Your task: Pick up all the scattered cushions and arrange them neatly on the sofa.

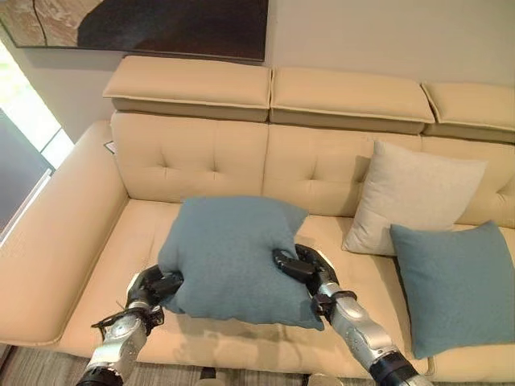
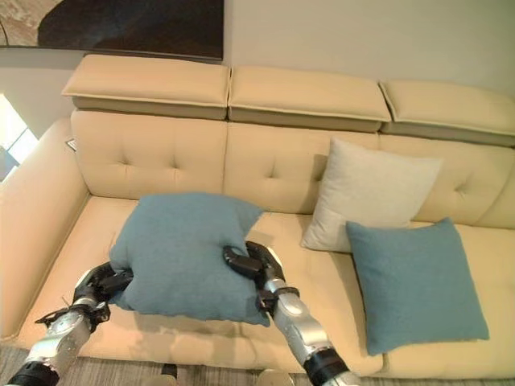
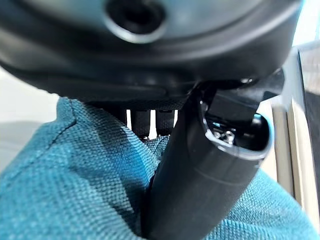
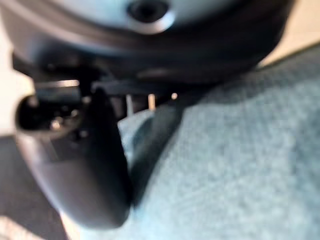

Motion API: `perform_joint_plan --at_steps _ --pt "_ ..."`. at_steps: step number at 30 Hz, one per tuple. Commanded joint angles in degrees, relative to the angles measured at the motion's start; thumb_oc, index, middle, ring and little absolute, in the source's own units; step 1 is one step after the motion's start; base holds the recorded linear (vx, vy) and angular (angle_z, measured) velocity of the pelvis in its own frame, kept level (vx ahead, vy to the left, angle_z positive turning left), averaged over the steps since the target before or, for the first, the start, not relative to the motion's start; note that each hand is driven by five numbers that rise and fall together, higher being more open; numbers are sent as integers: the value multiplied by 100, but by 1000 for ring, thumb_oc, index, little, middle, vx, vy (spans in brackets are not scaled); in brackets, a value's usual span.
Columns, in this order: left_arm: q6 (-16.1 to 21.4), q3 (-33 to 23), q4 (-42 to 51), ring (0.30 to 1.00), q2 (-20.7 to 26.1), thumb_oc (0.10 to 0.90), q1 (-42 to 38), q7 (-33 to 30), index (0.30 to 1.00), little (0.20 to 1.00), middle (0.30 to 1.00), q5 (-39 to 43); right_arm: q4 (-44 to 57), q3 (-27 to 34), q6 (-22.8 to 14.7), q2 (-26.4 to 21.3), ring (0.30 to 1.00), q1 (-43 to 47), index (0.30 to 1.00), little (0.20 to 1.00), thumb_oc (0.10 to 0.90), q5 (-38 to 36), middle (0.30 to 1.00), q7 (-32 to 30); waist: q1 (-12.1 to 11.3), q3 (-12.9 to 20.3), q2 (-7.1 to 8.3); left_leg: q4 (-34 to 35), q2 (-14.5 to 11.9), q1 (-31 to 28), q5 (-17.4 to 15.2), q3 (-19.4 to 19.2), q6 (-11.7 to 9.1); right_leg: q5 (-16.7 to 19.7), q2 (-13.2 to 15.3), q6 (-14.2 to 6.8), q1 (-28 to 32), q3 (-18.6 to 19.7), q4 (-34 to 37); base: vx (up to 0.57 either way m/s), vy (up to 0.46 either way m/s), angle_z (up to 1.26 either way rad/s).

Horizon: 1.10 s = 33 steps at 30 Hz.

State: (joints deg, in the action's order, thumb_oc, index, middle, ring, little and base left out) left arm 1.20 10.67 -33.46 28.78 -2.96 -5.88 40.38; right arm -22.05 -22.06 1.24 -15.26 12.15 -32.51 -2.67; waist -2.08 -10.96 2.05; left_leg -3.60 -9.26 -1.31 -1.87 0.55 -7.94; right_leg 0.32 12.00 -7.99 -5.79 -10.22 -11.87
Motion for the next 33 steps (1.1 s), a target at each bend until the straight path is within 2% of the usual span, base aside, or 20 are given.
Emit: perform_joint_plan --at_steps 1,3,6,8,11,12,15,16,17,19,21,22,24,26,27,28,29,30,32,33 --pt "607 440 1328 300 -879 400 -900 441 300 300 300 -137 707 -560 -388 217 300 460 300 300 400 -123 300 511 326 417 -62 -123 709 -84 -459 -238 598 -555 -1079 339 43 355 176 89 45 7" --pt "600 380 1267 300 -933 400 -856 418 300 300 300 -164 699 -661 -398 219 300 411 300 300 400 -232 300 484 332 408 14 -499 819 4 -518 -218 530 -563 -1205 487 229 609 335 76 7 3" --pt "625 321 1297 300 -1040 400 -800 381 300 300 300 -157 741 -791 -371 147 300 436 300 300 400 -190 300 530 236 167 71 -2125 809 678 -137 -228 225 -599 -1142 667 341 727 267 -13 -3 -1" --pt "646 325 1172 300 -1135 400 -794 322 300 300 300 -151 670 -823 -349 118 300 455 300 300 400 -177 300 469 193 64 71 -2771 815 1029 -34 -137 219 -662 -1102 752 320 761 154 -29 58 -15" --pt "631 337 1110 300 -1197 400 -769 296 300 300 300 -133 615 -832 -331 87 300 483 300 300 400 -178 300 456 210 94 50 -2567 566 1027 -198 -188 312 -761 -1044 695 340 785 93 57 116 -18" --pt "634 319 1103 300 -1155 400 -719 278 300 300 300 -136 629 -819 -318 36 300 508 300 300 400 -153 300 453 211 207 60 -1950 235 856 -342 -210 393 -812 -944 599 329 812 52 161 289 -19" --pt "641 305 1079 300 -1129 400 -659 233 300 300 300 -95 632 -766 -305 -31 300 456 300 300 400 -123 300 470 175 285 12 -894 -205 735 -29 168 264 -903 -832 467 356 913 0 142 284 -3" --pt "643 306 1078 300 -1130 400 -659 234 300 300 300 -95 633 -766 -305 -32 300 454 300 300 400 -123 300 470 174 269 14 -873 -204 704 -24 164 261 -914 -830 469 373 913 -8 118 355 -12" --pt "669 293 960 300 -1117 400 -651 196 300 300 300 -65 651 -739 -293 -88 300 398 300 300 400 -112 300 461 155 260 13 -697 -521 785 281 445 116 -964 -696 361 385 1014 -77 113 378 -19" --pt "707 261 954 300 -1095 400 -574 181 300 300 300 -61 657 -705 -296 -95 300 322 300 300 400 -95 300 484 110 299 -7 -537 -608 717 356 912 16 -962 -594 247 404 1172 -61 132 411 -21" --pt "707 262 955 300 -1096 400 -571 181 300 300 300 -62 659 -706 -295 -95 300 318 300 300 400 -95 300 484 111 290 -8 -531 -609 700 355 911 15 -966 -595 248 419 1170 -61 107 296 -25" --pt "634 415 934 300 -1182 400 -494 234 300 300 300 -139 706 -597 -193 -101 300 84 300 300 400 -33 300 525 170 457 -26 -412 -443 544 44 1027 -119 -820 -272 -1 574 1213 129 189 601 -17" --pt "575 461 998 300 -1224 400 -394 200 300 300 300 -152 788 -566 -123 -66 300 -19 300 300 400 17 300 524 180 474 1 -478 -184 493 -200 956 -61 -565 -5 -156 525 1326 183 121 583 10" --pt "550 513 963 300 -1217 400 -437 184 300 300 300 -168 799 -596 -116 87 300 0 300 300 400 34 300 514 147 390 46 -525 -8 453 -337 602 44 -84 246 -325 305 1417 182 -36 345 2" --pt "550 513 963 300 -1217 400 -437 184 300 300 300 -168 799 -596 -116 87 300 0 300 300 400 34 300 514 145 390 46 -525 -8 452 -338 600 44 -84 246 -326 304 1420 181 -85 285 -39" --pt "553 515 963 300 -1174 400 -467 141 300 300 300 -174 795 -627 -119 168 300 15 300 300 400 38 300 497 97 329 18 -558 18 443 -385 385 106 64 372 -307 146 1244 119 -115 367 -48" --pt "545 482 1025 300 -1149 400 -475 93 300 300 300 -155 858 -680 -141 280 300 16 300 300 400 3 300 494 85 246 -93 -573 56 419 -396 97 206 56 495 -230 -53 792 -186 -131 512 -69" --pt "537 487 1045 300 -1148 400 -474 94 300 300 300 -180 865 -687 -133 316 300 9 300 300 400 27 300 482 96 241 -130 -557 121 407 -394 16 273 -12 473 -175 -37 625 -342 -96 481 -52" --pt "530 527 1067 300 -1157 400 -508 44 300 300 300 -215 896 -727 -163 310 300 3 300 300 400 -17 300 445 136 196 -168 -545 337 364 -404 -60 429 -205 152 -65 -32 620 -658 -38 334 -45" --pt "530 527 1067 300 -1157 400 -509 44 300 300 300 -215 896 -727 -163 310 300 4 300 300 400 -17 300 445 138 210 -168 -536 337 378 -392 -58 430 -192 152 -65 -43 617 -646 -30 327 -70"
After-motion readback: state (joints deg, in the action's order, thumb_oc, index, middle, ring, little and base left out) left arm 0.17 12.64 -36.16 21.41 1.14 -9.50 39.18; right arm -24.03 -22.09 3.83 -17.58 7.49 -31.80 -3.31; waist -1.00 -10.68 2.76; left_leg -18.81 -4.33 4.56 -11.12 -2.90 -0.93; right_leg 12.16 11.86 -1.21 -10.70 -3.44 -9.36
